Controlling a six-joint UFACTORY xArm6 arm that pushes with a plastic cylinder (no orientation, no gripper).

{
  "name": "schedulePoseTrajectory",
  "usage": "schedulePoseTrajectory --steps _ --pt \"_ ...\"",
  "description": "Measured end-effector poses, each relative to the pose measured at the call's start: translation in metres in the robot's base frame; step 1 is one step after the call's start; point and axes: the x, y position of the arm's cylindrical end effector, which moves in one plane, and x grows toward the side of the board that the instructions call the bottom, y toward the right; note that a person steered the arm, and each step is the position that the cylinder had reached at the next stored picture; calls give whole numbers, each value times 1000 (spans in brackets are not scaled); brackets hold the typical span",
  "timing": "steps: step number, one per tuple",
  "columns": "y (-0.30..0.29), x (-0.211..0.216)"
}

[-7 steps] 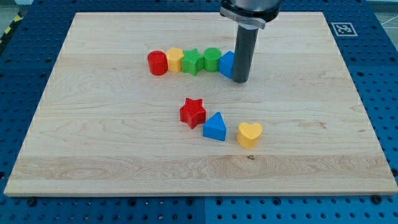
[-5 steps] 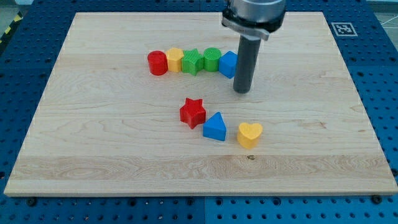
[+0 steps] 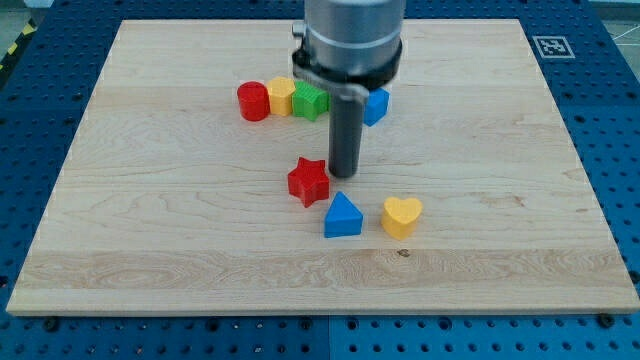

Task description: Slide the red star below the green star

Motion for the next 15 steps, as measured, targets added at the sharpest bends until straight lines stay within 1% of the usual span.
schedulePoseTrajectory --steps 1,2,3,4,5,6,8,9,10,11,12,13,14,15 --pt "-25 -20" --pt "-67 -18" --pt "-112 8" --pt "-126 56" --pt "-89 75" --pt "-59 68" --pt "-51 64" --pt "-42 51" --pt "-37 78" --pt "-24 53" --pt "-24 19" --pt "-29 -3" --pt "-47 -7" --pt "-40 33"
